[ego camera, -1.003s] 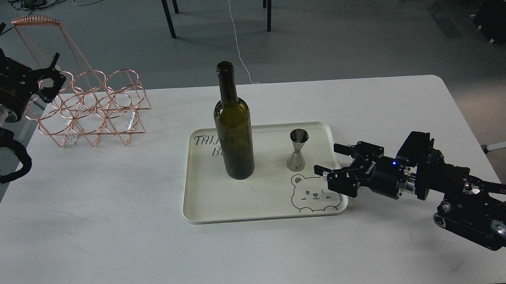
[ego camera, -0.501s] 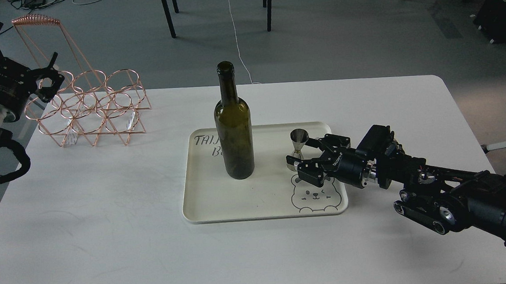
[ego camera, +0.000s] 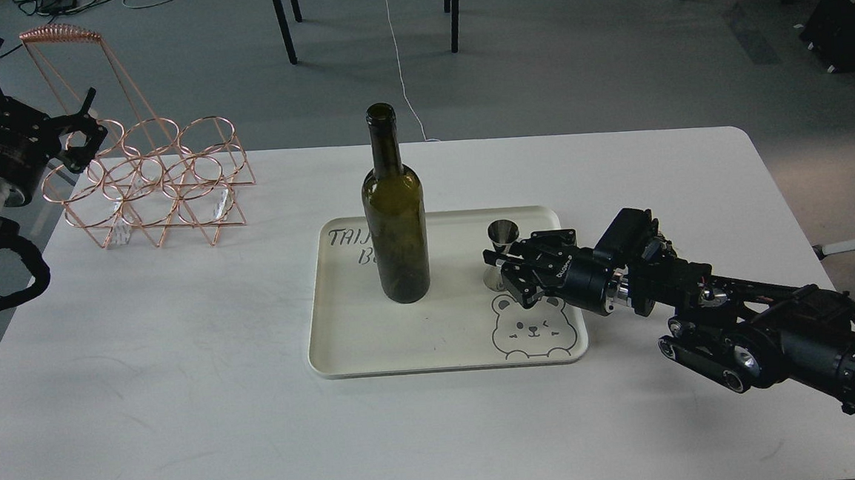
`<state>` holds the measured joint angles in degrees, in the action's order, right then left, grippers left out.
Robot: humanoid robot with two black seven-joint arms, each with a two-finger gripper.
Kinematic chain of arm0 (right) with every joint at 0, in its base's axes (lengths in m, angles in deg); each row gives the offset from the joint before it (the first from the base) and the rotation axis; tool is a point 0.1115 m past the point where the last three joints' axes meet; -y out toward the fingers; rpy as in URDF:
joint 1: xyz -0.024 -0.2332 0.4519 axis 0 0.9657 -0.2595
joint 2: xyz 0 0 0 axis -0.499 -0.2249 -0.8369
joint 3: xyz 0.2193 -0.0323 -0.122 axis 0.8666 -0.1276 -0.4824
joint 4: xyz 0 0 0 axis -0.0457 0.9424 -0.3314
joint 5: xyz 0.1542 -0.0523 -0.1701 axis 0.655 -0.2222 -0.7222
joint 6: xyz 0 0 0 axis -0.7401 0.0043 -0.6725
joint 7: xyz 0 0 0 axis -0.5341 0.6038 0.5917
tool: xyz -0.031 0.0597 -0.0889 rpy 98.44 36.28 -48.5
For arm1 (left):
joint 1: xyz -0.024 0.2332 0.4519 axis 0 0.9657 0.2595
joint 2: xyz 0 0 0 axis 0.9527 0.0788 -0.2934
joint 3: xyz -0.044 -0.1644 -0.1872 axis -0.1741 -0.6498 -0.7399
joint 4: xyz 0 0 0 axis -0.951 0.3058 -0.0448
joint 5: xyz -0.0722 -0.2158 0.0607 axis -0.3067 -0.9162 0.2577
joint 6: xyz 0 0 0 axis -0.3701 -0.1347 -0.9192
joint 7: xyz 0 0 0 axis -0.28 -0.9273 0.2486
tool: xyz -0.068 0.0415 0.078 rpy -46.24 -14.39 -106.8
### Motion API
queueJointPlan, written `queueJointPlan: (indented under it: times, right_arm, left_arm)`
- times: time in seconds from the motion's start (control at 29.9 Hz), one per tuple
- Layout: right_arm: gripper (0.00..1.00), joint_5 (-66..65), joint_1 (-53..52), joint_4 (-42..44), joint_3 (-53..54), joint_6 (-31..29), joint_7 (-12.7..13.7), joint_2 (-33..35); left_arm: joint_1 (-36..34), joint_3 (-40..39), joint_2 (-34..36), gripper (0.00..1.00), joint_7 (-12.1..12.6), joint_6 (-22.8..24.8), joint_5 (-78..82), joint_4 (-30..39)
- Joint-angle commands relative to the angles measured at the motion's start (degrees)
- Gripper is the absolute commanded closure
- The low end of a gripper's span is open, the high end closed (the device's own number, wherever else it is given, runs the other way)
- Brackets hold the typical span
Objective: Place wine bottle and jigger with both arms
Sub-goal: 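Grasp the jigger with the right gripper and lift it, then carry the jigger off the tray and set it on the table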
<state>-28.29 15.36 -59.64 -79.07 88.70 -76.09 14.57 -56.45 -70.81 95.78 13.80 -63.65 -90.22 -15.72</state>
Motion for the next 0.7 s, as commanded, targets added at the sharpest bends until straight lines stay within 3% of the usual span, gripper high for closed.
queueJointPlan:
  times: [0.0,0.13,0.27,0.4,0.67]
  right_arm:
    - [0.9,0.0,-0.1,0.2,-0.2,0.1,0.0,0.0]
    - [0.98,0.1,-0.6,-0.3,-0.2,0.5,0.0,0.0]
    - [0.98,0.4,-1.4,-0.4,0.5,2.2,0.0,1.6]
    - [0.98,1.4,-2.4,-0.5,1.2,5.0,0.0,6.1]
    - [0.98,4.6,2.1,-0.2,5.0,5.0,0.2,17.2]
  left_arm:
    - [-0.1,0.0,0.0,0.02,0.0,0.0,0.0,0.0]
    - [-0.1,0.0,0.3,0.02,0.0,0.0,0.0,0.0]
    - [-0.1,-0.1,0.4,0.02,-0.1,-0.1,0.0,0.0]
    - [-0.2,-0.1,0.5,0.02,-0.1,-0.1,0.0,0.1]
    - [-0.3,-0.1,1.1,0.02,0.0,-0.1,0.1,0.2]
